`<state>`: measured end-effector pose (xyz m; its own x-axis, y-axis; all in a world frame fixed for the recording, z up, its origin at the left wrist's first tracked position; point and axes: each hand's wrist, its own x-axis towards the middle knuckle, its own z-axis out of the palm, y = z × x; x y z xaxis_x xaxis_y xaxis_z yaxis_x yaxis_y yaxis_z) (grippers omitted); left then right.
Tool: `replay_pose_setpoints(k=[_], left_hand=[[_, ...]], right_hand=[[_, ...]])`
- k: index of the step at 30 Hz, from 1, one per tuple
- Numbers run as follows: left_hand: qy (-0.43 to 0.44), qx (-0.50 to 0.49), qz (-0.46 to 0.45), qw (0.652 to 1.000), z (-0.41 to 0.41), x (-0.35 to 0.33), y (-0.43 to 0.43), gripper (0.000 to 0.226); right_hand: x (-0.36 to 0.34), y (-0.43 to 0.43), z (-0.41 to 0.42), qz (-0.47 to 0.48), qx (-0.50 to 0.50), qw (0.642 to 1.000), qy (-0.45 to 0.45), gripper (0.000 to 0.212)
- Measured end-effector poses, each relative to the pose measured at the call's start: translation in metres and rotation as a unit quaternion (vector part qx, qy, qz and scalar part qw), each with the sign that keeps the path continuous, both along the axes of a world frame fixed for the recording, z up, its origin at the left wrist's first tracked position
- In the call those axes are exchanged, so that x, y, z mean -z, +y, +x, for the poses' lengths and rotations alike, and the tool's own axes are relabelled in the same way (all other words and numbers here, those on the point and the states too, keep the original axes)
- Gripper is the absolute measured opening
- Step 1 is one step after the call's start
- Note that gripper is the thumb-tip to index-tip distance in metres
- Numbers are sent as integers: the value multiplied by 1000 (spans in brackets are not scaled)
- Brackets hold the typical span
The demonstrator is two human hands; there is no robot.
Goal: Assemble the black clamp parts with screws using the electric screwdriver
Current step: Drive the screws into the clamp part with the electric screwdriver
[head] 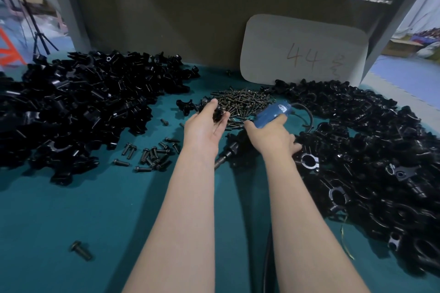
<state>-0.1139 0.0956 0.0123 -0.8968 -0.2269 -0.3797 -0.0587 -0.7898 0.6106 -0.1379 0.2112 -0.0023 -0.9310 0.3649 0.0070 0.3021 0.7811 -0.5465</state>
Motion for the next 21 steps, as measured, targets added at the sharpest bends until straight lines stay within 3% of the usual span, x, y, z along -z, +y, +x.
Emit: replay_pose_setpoints(k=[2,5,8,11,14,16,19,21], left_hand=[[-5,2,4,1000,0,1,-1,27],[-11,3,8,1000,0,3,-4,28],[-17,-17,-4,1000,2,4,-5,38],[-24,-59,-87,994,-1,8,-5,37],[-40,-78,-186,979,-3,13,-1,29],[-50,-78,-220,971,-2,15,1,18],[-48,-75,-247,965,-3,19,0,19],[-22,-81,-277,957,-4,22,0,4]], right_hand=[[1,2,-3,-15,13,1000,16,75],[1,4,-2,-72,23,996,54,67],[-11,9,-1,-209,27,972,107,54],[-37,16,7,-448,4,883,137,31],[-57,27,17,-637,-23,754,155,7],[-62,30,21,-719,-36,677,151,8],[-61,27,25,-756,-30,642,123,19],[-61,25,26,-778,-31,619,103,22]])
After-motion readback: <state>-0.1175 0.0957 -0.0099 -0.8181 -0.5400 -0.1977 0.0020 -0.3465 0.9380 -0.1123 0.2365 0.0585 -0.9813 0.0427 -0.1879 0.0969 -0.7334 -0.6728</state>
